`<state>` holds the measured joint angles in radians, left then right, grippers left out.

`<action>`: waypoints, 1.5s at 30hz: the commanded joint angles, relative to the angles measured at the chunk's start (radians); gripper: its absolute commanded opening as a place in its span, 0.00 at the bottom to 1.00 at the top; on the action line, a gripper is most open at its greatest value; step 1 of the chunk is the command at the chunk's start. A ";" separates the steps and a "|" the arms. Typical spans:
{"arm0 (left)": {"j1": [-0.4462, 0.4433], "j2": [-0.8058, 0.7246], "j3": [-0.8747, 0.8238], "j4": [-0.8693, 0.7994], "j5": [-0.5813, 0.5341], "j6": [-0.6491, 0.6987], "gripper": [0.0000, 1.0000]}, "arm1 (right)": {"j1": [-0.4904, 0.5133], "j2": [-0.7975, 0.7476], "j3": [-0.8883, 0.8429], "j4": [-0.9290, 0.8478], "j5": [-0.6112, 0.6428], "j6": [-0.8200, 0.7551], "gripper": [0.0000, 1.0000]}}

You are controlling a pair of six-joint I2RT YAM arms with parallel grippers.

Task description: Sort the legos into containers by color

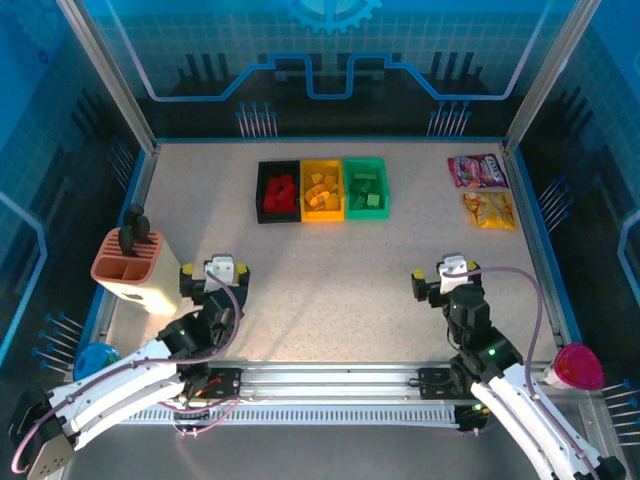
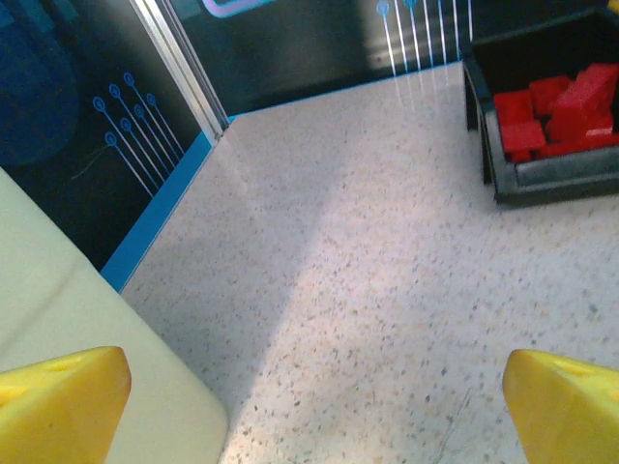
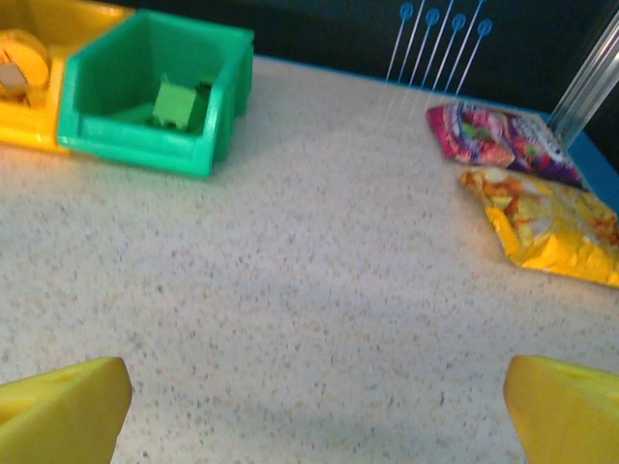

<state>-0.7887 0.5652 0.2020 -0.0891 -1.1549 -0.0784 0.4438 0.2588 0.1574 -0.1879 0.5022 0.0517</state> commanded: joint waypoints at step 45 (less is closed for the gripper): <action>0.494 0.564 -0.172 1.223 0.414 0.145 0.99 | -0.301 1.239 -0.067 1.612 -0.128 -0.033 1.00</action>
<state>-0.3172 1.1126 0.0616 0.9722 -0.7609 0.0593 0.1619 1.4685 0.0509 1.2922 0.4358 0.0574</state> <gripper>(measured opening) 0.992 0.996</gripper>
